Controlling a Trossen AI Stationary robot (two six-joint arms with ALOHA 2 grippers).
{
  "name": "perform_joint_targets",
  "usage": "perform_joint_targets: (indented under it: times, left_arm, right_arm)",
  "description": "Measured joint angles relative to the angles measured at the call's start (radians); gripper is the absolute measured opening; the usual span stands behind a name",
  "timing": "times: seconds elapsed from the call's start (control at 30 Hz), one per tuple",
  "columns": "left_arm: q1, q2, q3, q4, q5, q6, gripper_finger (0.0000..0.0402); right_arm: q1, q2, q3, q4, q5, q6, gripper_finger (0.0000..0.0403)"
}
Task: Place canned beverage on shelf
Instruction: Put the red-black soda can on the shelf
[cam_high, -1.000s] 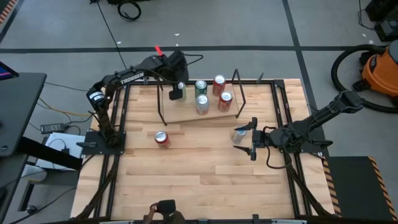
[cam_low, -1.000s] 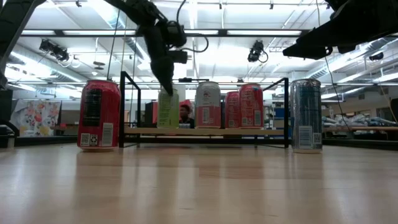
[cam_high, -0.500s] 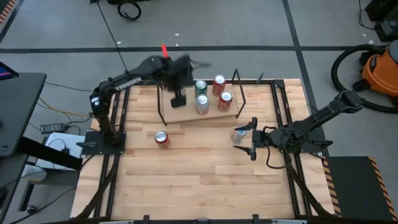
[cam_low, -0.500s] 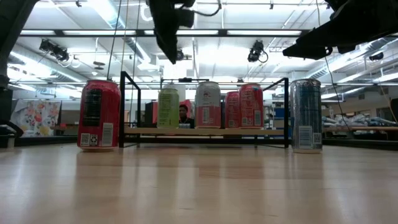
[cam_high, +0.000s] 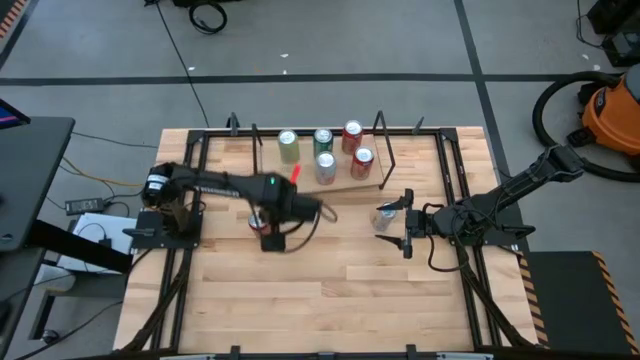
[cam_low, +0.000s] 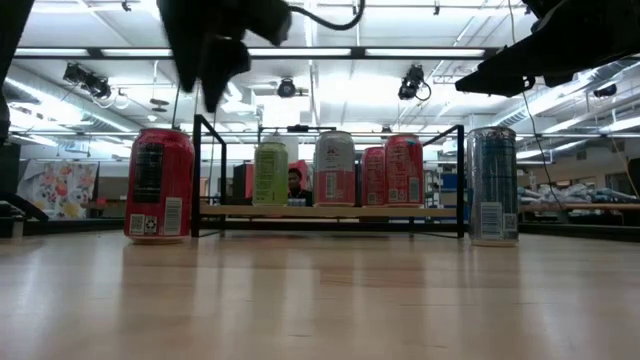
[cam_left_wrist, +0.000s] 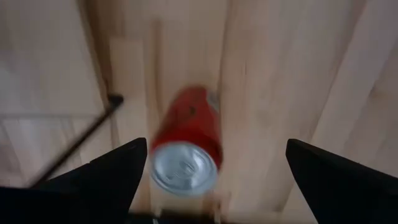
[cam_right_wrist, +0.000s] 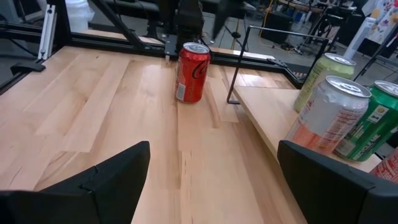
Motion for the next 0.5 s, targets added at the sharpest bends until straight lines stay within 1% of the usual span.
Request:
perform_joint_targets:
  times: [0.13,0.23,0.33,0.43,0.5]
  left_arm:
    - [-0.077,-0.004,-0.035,-0.013,-0.021,-0.089,0.038]
    - [-0.123,-0.044,-0.05,-0.039,-0.041,-0.174,0.0364]
    - [-0.167,-0.124,-0.093,-0.057,-0.098,-0.287,0.035]
    - [-0.205,-0.232,-0.168,-0.033,-0.166,-0.387,0.0341]
    - [-0.215,-0.301,-0.227,0.006,-0.19,-0.441,0.0337]
  right_arm:
    - [-0.002,0.0,0.0,0.01,0.0,-0.019,0.0364]
    - [-0.002,0.0,0.0,0.017,0.0,-0.03,0.0364]
    - [-0.002,0.0,0.0,0.016,0.0,-0.035,0.0364]
    - [-0.002,0.0,0.0,0.015,0.0,-0.045,0.0364]
    - [-0.003,0.0,0.0,0.017,0.0,-0.046,0.0364]
